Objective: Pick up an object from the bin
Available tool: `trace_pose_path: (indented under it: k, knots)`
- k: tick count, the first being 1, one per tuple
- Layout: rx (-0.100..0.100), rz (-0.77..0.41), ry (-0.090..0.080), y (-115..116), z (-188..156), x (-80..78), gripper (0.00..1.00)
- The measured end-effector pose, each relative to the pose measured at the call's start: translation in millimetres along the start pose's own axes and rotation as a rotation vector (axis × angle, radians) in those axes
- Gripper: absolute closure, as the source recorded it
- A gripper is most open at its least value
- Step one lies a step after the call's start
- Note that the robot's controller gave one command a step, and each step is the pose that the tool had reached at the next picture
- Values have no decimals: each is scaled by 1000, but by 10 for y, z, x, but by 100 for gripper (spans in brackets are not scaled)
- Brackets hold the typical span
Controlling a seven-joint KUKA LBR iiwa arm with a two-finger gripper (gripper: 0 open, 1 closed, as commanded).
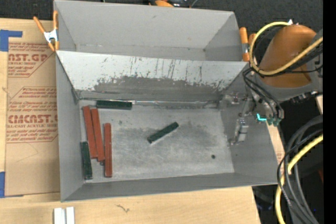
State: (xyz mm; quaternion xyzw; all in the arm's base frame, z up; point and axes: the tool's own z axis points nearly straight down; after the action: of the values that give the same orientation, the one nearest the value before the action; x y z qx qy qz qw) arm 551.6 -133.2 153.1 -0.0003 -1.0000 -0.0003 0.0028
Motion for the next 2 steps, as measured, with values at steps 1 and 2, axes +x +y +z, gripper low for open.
trace_pose_path:
  k: [1, 2]
  knots:
    - [-3, -230, -2, 965, 697, 159, 0]
    - [-3, -288, -11, 1998, 836, -309, 0]
